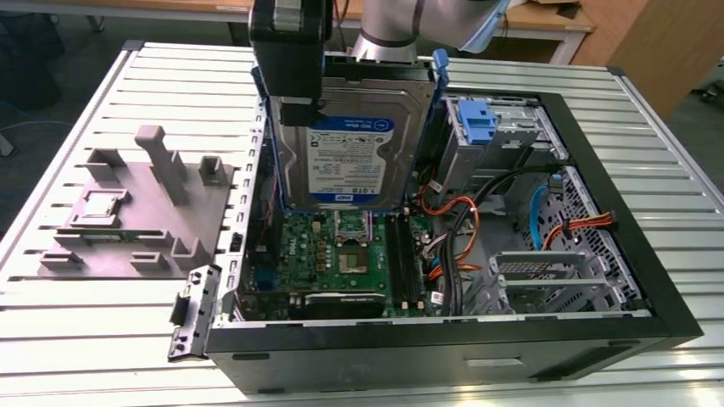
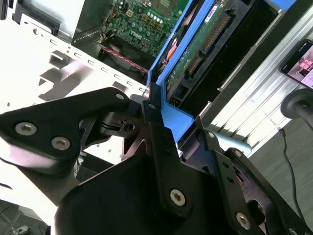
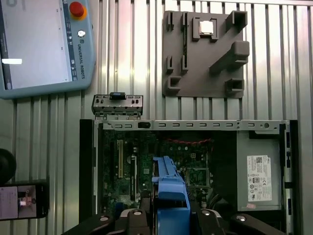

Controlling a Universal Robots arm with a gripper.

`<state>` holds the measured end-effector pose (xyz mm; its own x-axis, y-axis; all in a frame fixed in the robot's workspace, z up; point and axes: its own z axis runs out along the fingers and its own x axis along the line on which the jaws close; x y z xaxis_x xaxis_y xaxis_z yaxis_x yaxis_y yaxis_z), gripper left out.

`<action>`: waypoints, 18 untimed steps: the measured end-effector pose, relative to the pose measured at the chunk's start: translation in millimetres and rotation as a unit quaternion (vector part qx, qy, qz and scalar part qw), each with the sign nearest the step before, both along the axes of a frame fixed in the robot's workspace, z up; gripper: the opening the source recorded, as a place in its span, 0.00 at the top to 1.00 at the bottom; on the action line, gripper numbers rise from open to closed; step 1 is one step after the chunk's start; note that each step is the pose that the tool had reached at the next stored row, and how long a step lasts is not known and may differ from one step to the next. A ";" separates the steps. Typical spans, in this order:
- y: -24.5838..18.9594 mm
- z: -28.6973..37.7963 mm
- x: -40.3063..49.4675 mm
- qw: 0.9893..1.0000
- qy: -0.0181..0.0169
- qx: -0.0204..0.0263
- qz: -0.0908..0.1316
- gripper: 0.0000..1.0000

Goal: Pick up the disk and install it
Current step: 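Insert the disk into the insertion slot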

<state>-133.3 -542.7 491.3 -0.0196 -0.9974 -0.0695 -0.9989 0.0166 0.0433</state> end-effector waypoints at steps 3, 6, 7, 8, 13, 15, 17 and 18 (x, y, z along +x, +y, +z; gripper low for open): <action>0.0 0.0 3.8 1.000 0.000 0.000 0.000 0.64; 0.0 0.0 7.6 1.000 0.000 0.000 0.000 0.64; 0.0 0.0 8.9 1.000 0.000 0.000 0.000 0.64; 0.0 0.0 10.2 1.000 0.000 0.000 0.000 0.64; 0.0 0.0 16.5 1.000 0.000 0.000 0.000 0.64; 0.0 0.0 19.1 1.000 0.000 0.000 0.000 0.64; 0.0 0.0 21.6 1.000 0.000 0.000 0.000 0.64; 0.0 0.0 23.0 1.000 0.000 0.000 0.000 0.64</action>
<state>-110.4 -542.7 491.3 -0.0195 -0.9974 -0.0696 -0.9989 0.0165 0.0433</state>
